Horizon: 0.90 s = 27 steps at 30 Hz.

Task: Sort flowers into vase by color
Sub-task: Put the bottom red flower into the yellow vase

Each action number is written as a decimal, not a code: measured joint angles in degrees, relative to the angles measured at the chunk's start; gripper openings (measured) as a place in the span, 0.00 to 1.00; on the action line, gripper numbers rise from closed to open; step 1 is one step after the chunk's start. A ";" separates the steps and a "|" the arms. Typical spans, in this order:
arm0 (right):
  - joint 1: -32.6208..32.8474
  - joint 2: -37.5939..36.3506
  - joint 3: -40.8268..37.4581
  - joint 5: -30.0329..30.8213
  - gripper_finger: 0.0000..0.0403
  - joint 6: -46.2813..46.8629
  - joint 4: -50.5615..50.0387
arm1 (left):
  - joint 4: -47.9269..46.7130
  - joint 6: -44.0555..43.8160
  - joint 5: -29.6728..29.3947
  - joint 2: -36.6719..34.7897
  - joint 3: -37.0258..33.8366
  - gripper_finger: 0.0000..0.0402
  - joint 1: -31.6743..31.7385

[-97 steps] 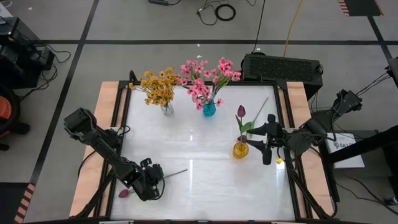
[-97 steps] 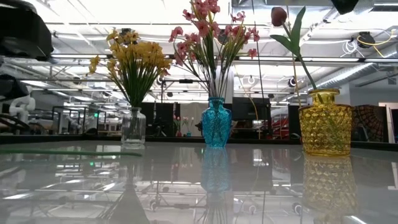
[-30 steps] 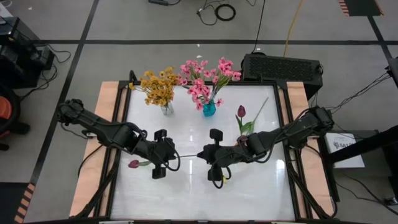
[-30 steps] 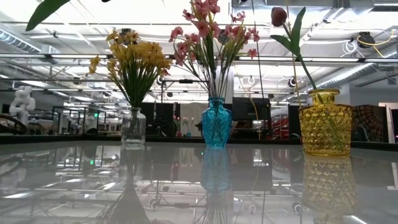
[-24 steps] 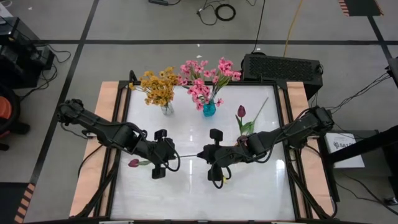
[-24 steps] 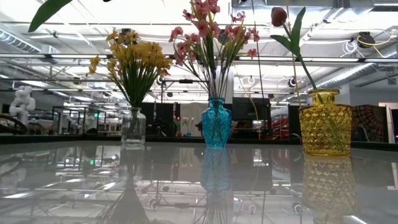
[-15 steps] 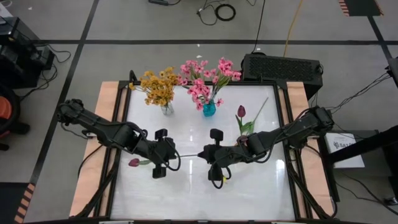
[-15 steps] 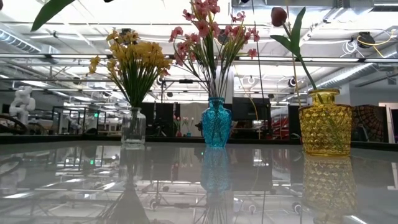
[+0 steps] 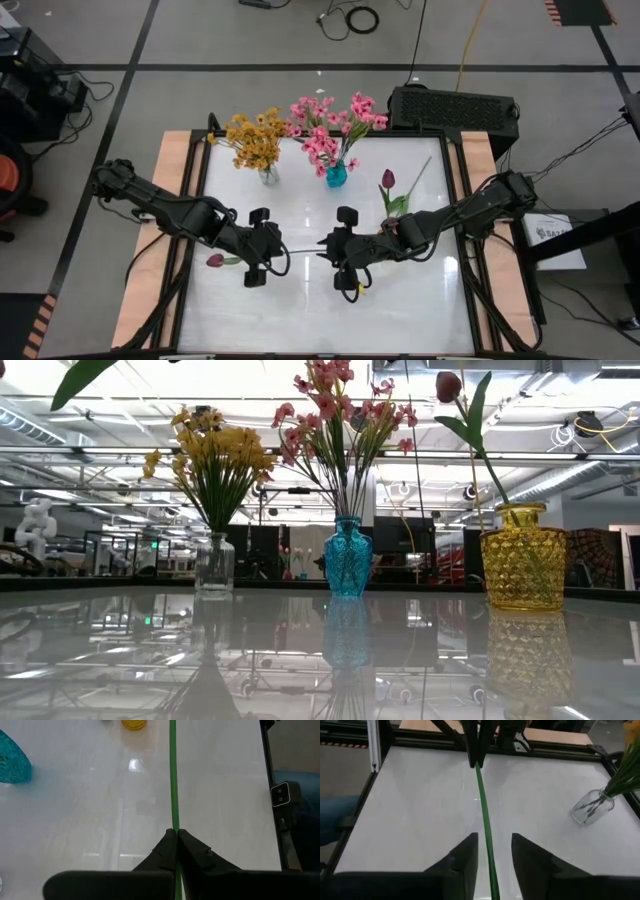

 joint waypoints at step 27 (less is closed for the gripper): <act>-0.66 -1.08 0.00 -2.83 0.00 0.58 -3.80 | 3.52 2.66 -1.49 -0.91 0.00 0.34 0.00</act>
